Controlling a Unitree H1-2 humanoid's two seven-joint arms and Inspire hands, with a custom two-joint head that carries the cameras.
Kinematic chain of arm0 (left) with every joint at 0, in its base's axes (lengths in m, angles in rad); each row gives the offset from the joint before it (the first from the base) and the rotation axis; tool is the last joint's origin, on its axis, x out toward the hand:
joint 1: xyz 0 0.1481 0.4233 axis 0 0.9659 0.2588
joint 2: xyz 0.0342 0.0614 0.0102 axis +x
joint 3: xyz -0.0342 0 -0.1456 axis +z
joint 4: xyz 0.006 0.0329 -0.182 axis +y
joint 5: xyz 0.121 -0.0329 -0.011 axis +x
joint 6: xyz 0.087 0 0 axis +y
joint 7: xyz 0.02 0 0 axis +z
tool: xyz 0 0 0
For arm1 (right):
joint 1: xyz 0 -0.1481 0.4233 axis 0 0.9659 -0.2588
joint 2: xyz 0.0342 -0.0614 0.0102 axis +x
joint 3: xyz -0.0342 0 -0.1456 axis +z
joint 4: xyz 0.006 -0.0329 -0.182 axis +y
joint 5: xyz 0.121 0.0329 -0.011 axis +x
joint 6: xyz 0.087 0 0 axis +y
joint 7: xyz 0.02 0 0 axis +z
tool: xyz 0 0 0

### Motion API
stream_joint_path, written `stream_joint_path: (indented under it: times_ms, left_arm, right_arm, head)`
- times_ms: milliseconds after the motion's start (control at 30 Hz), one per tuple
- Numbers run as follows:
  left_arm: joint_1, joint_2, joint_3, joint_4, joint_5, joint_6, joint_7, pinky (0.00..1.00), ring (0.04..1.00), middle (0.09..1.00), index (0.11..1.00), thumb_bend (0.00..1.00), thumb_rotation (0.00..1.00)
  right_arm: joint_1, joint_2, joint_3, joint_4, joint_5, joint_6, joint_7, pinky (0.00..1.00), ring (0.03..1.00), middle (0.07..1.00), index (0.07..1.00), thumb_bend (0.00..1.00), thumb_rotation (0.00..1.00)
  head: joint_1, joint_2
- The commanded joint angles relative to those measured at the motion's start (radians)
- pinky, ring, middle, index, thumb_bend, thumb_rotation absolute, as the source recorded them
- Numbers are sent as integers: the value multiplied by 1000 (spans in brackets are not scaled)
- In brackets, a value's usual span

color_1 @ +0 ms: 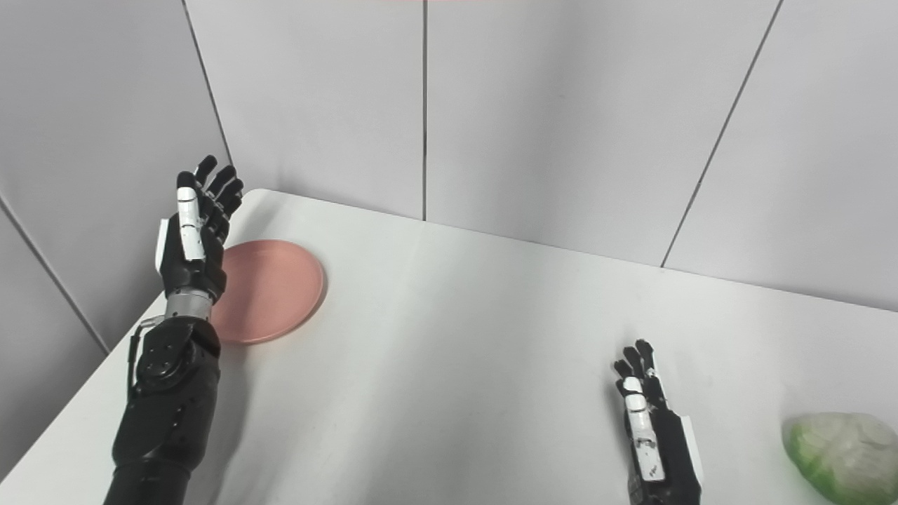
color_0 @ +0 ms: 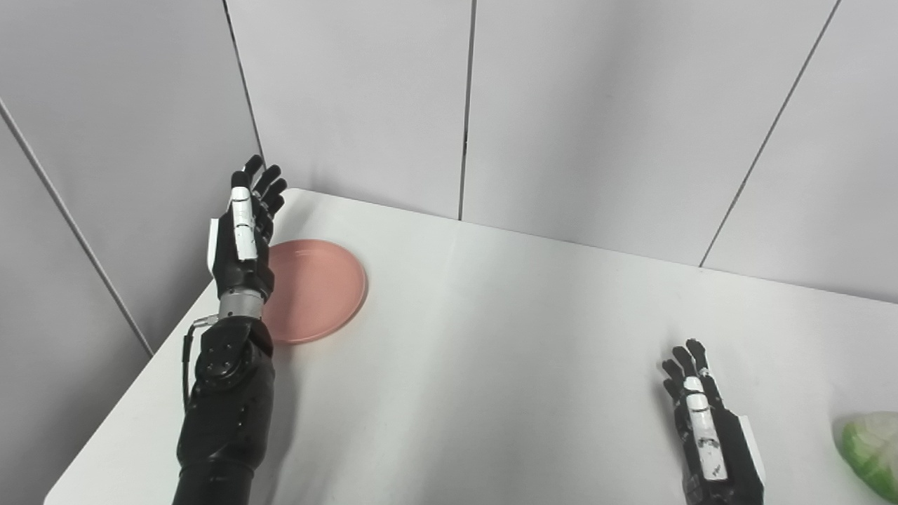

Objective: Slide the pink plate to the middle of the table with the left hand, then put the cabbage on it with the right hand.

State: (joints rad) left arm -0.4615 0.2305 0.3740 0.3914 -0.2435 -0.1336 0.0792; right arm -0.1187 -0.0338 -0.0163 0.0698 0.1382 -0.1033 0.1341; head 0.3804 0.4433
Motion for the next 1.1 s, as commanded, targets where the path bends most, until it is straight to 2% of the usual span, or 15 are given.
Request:
stream_joint_path:
  times_ms: [0, 100, 300, 467, 533, 633, 933, 1067]
  left_arm:
    - [-48, 45, 20, 7, 0, -33, 21, 848, 804, 795, 804, 691, 966]
    - [-51, 66, 29, 38, 13, -19, 42, 838, 782, 776, 785, 698, 968]
    - [-57, 108, 32, 117, 34, -16, 79, 801, 754, 750, 758, 650, 973]
    - [-65, 133, 30, 200, 24, -30, 62, 789, 755, 754, 764, 666, 972]
    - [-68, 138, 29, 228, 23, -31, 61, 792, 753, 750, 760, 674, 974]
    - [-68, 142, 28, 242, 17, -21, 58, 799, 755, 750, 758, 679, 981]
    - [-62, 171, 26, 277, -31, -6, -16, 775, 745, 743, 759, 718, 937]
    - [-61, 161, 21, 261, -38, 44, -22, 768, 734, 731, 744, 715, 893]
  right_arm:
    - [-7, 1, -2, -36, 1, -2, -8, 1000, 952, 969, 979, 518, 834]
    - [-7, -2, 1, -37, -9, -9, -7, 1000, 952, 969, 980, 512, 854]
    - [-8, -7, 3, -45, -15, -15, -3, 1000, 953, 971, 987, 485, 865]
    - [-7, -11, 1, -44, -30, -28, -6, 1000, 945, 964, 982, 485, 885]
    - [-7, -9, -2, -53, -17, -10, -3, 1000, 951, 965, 979, 484, 881]
    - [-4, -8, -4, -70, -2, 17, 0, 1000, 961, 971, 981, 485, 869]
    - [-2, -11, -4, -79, 10, 25, 5, 1000, 968, 973, 984, 461, 878]
    - [-3, -14, 1, -78, -12, 13, -4, 1000, 955, 965, 977, 460, 893]
  head:
    - [6, 2]
    - [6, 5]
    - [8, 10]
    - [25, 6]
    - [28, 6]
    - [28, 6]
    - [27, 7]
    - [25, 13]
